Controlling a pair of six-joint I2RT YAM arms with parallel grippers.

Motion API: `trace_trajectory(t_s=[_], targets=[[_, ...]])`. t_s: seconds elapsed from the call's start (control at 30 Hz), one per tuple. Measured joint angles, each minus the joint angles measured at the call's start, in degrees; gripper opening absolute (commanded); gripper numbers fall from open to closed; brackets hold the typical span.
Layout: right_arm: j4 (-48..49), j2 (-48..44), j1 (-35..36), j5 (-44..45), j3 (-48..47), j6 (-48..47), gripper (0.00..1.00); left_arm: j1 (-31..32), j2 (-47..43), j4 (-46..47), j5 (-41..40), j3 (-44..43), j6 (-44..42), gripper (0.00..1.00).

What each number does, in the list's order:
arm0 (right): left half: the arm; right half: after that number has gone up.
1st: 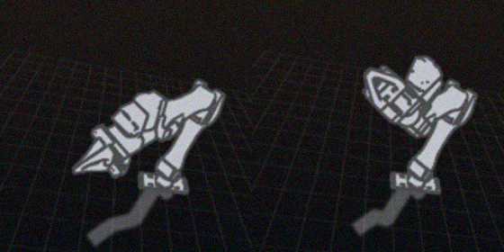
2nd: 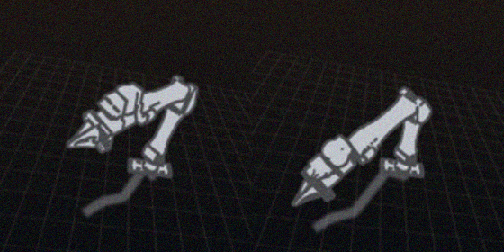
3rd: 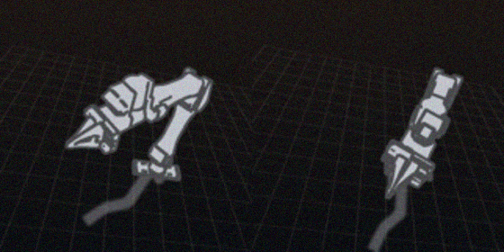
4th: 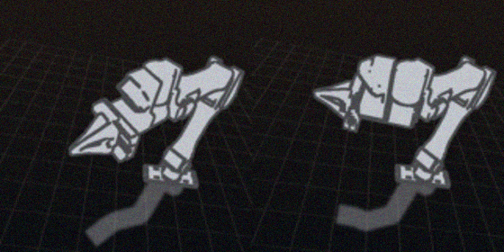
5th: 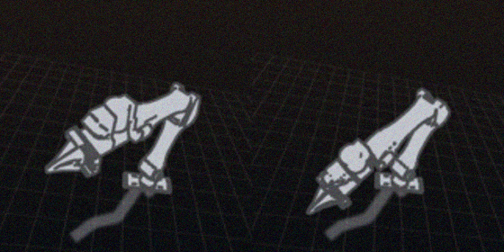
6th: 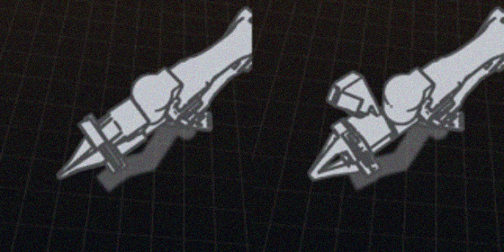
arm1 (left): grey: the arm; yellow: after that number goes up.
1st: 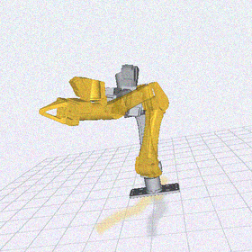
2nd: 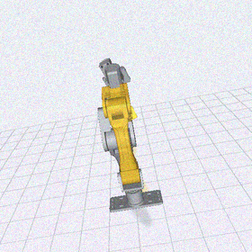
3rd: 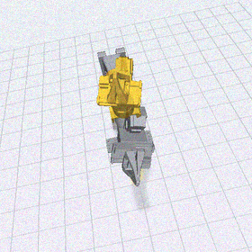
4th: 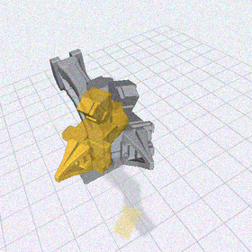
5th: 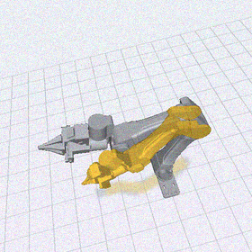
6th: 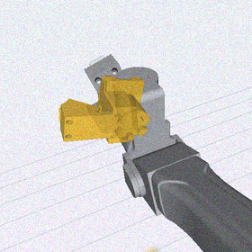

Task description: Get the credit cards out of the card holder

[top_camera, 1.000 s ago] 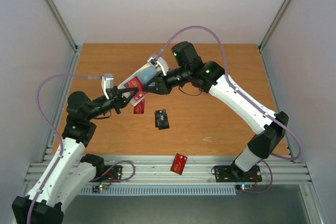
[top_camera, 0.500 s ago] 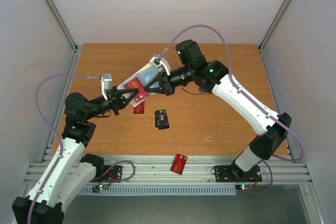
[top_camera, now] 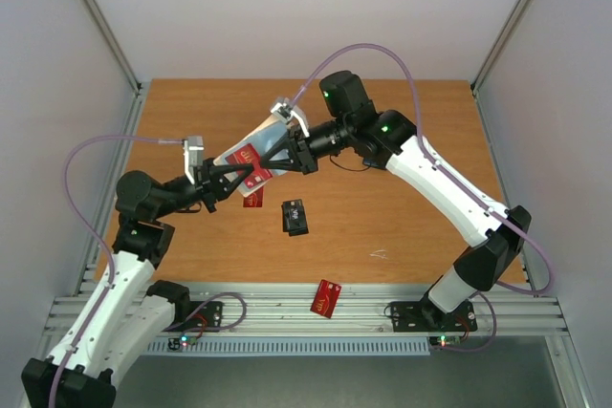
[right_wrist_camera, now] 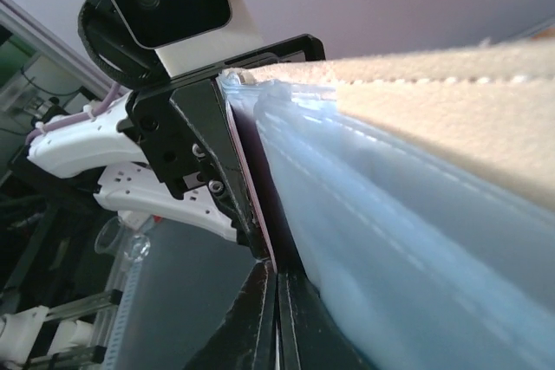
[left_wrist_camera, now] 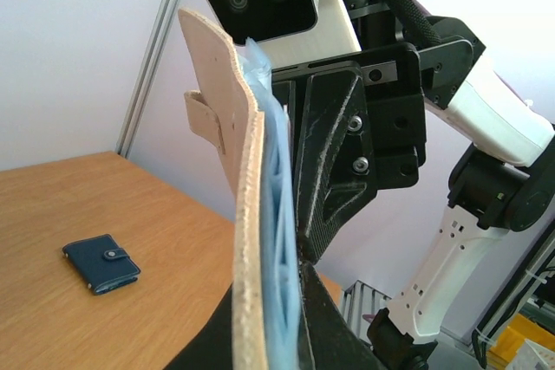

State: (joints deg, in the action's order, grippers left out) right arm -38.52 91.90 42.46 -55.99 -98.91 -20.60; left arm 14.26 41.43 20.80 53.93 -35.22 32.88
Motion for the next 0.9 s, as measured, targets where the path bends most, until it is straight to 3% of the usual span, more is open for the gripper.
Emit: trace_trajectory(t_s=[0.17,0.47,0.9], targets=[[1.92,-0.61,-0.31,-1.62,1.25,0.22,0.01,0.04,-0.39,0.07,0.04,0.00,0.24,0.13],[9.01,-4.87,-3.41,-4.02,7.58,5.11,0.01,1.07,-0.44,0.07,0.31,0.09,-0.07,0.24],[2.58,-5.46,-5.14,-3.34,3.76,1.81,0.01,1.25,-0.46,0.09,1.57,0.09,-0.48,0.22]])
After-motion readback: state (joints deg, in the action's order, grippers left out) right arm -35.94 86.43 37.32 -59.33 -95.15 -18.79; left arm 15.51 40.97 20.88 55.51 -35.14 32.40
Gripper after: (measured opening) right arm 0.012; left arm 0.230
